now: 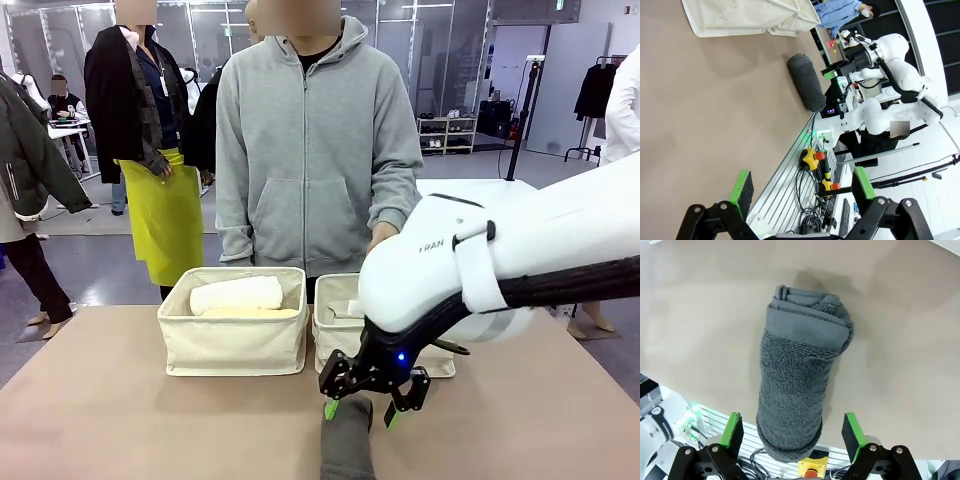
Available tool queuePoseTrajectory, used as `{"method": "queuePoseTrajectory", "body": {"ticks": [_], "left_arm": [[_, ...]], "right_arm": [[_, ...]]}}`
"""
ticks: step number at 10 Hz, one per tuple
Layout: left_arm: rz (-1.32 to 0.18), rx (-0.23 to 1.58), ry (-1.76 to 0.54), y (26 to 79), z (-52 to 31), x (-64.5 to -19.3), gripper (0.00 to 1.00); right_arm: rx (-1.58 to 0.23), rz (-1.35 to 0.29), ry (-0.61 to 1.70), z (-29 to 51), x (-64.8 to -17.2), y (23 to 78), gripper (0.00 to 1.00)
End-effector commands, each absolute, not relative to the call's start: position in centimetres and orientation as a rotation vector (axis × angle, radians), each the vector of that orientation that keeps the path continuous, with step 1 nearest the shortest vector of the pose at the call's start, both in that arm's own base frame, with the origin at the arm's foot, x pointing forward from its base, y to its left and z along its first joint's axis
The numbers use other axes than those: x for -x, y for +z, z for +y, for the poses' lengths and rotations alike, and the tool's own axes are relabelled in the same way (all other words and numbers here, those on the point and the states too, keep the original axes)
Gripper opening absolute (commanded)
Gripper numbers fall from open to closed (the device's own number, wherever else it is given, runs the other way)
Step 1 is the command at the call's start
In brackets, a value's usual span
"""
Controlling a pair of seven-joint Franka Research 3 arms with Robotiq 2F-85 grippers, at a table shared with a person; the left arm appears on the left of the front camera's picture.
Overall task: Divide the towels into two baskets.
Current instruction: Pick up one hotel-folded towel from the bottom of the table and place it in the Fabric basket indicated by the person.
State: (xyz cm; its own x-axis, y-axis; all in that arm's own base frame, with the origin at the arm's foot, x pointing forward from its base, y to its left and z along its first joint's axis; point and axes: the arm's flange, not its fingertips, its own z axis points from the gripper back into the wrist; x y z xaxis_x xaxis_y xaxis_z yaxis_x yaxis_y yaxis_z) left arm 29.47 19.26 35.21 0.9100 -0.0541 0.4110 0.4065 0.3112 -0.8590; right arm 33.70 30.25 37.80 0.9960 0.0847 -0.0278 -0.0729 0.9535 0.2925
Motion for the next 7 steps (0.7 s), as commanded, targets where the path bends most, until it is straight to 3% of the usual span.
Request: {"method": "queuePoseTrajectory", "body": {"ticks": [1, 7], "left_arm": [[-0.337, 1.216, -0.320, 35.5, 19.4, -29.1, 1.00], [-0.337, 1.216, -0.320, 35.5, 19.4, -29.1, 1.00]], "right_arm": [[-0.228, 0.032, 0.042, 32.3, -34.0, 37.1, 1.00], [-0.186, 0.098, 0.067, 34.7, -34.1, 32.6, 1.00]]}}
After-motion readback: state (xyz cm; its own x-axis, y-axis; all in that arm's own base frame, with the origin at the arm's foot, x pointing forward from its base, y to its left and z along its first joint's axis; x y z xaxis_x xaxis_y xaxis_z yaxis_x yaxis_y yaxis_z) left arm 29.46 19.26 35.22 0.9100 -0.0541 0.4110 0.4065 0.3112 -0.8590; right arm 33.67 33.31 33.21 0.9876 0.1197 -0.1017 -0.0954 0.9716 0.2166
